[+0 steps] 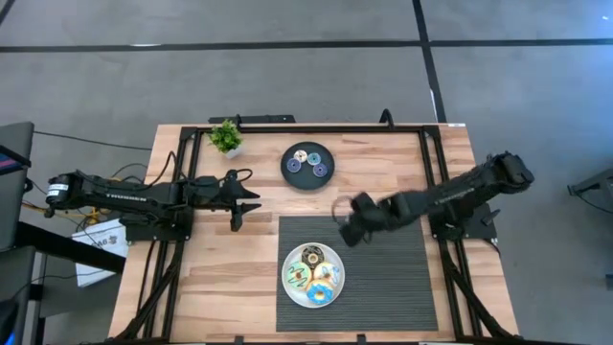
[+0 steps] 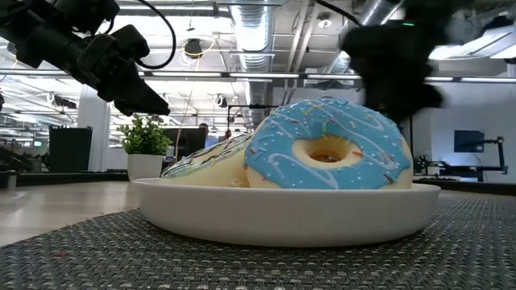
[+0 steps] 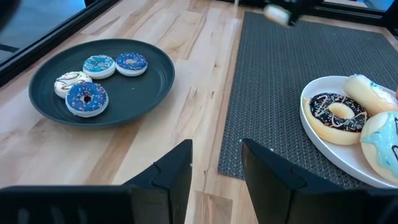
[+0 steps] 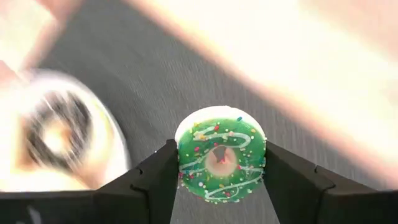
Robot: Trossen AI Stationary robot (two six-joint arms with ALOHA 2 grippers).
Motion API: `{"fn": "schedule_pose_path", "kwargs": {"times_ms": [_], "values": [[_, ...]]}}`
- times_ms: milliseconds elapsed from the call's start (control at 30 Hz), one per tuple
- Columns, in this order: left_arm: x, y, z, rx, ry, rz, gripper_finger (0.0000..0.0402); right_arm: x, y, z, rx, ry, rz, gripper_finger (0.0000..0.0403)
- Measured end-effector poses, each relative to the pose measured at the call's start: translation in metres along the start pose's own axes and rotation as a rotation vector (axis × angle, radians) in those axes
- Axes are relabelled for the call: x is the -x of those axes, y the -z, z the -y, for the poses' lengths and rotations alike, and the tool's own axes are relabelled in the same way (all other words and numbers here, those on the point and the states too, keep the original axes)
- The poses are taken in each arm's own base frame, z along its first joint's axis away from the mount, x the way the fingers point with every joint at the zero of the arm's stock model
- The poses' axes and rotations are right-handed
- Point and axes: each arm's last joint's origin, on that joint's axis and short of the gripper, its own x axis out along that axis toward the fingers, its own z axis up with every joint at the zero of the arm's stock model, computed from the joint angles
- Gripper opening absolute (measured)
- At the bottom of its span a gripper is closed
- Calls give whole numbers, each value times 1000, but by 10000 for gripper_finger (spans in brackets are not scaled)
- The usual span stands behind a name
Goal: Pick & Place donuts
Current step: Put the small green donut on the black plate
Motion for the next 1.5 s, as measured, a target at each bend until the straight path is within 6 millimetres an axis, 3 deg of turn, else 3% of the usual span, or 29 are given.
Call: {"fn": "schedule_pose_path", "kwargs": {"times_ms": [300,367,667,800,1033,1500], "values": [[0,0,0,-18,0,0,130,-2,-107,4,98,-28,228,207],[0,0,0,-19,-3,-5,130,-8,-134,-5,129,-35,262,207],[0,1,-1,-21,-14,-15,130,-74,-211,-22,227,55,145,207],[0,2,-1,-22,-14,-16,130,-104,-227,-16,229,115,76,207],[0,2,-1,-30,-18,-19,130,-132,-234,3,192,183,-5,207],[0,2,-2,-36,-26,-19,130,-135,-235,6,189,233,18,244]]}}
